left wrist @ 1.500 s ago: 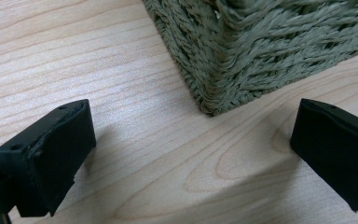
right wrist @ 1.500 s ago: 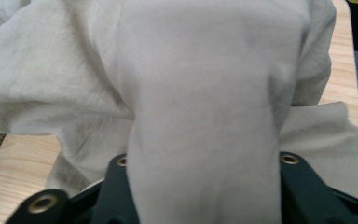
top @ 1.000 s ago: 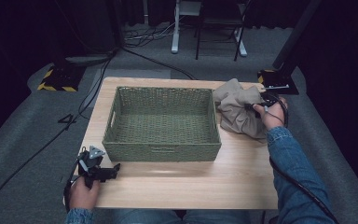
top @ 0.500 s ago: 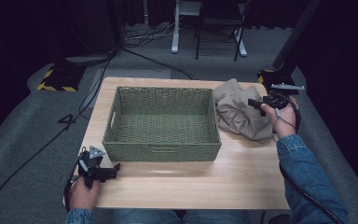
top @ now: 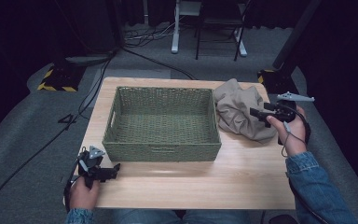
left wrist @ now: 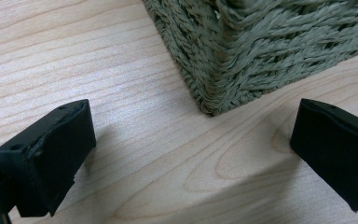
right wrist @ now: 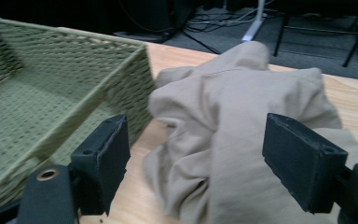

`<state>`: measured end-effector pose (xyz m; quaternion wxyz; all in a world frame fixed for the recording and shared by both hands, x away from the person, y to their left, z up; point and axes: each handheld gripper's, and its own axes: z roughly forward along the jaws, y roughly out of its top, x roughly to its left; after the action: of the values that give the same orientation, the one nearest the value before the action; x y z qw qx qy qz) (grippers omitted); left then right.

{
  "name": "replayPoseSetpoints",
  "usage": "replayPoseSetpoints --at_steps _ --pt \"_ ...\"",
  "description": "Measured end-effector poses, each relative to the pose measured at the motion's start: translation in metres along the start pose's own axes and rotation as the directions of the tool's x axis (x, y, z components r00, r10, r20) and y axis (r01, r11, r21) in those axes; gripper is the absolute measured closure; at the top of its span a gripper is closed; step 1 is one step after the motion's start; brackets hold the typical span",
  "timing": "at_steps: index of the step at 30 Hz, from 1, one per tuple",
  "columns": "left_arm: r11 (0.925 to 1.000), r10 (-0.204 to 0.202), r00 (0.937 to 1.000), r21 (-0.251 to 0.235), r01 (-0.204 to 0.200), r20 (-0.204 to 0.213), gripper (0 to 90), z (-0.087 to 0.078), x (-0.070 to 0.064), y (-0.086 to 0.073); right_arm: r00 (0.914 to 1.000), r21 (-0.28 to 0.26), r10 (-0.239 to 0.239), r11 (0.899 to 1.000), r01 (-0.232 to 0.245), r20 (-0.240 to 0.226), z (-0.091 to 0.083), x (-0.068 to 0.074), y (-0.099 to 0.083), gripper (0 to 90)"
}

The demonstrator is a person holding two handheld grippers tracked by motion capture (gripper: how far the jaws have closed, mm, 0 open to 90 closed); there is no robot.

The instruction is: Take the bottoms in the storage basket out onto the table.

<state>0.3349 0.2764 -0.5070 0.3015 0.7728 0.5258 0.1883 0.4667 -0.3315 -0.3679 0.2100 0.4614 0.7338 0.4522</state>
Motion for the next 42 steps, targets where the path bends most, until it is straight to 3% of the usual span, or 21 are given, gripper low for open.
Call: replayPoseSetpoints --at_steps 6,14,18,19,25,33,42 --pt "1.0 0.0 1.0 0.0 0.0 0.001 0.2 0.0 0.0 0.0 0.9987 -0.003 -0.032 0.999 0.032 -0.039 -0.011 0.016 -0.012 23.6" --pt "1.0 -0.003 1.0 0.0 0.003 -0.001 0.2 0.0 0.0 0.0 0.9932 0.034 -0.082 0.996 0.085 -0.083 -0.018 0.039 -0.034 23.3" --pt "1.0 -0.003 1.0 0.0 0.003 -0.001 0.2 0.0 0.0 0.0 0.9912 0.04 -0.08 0.996 0.085 -0.106 -0.02 0.046 -0.041 23.2" --pt "1.0 -0.003 1.0 0.0 0.003 -0.002 0.2 0.0 0.0 0.0 0.9887 0.054 -0.077 0.995 0.085 -0.128 -0.022 0.05 -0.046 22.5" --pt "1.0 -0.005 1.0 -0.002 0.005 -0.004 0.2 0.0 -0.001 0.0 0.9821 0.094 -0.104 0.988 0.12 -0.157 -0.024 0.061 -0.06 21.3" --pt "1.0 -0.006 1.0 -0.002 0.006 -0.005 0.2 0.0 -0.001 0.0 0.9711 0.121 -0.114 0.983 0.141 -0.21 -0.015 0.075 -0.087 19.9" --pt "1.0 -0.006 1.0 -0.003 0.006 -0.005 0.2 0.0 -0.001 0.0 0.9632 0.131 -0.148 0.975 0.18 -0.224 -0.001 0.087 -0.108 19.7"
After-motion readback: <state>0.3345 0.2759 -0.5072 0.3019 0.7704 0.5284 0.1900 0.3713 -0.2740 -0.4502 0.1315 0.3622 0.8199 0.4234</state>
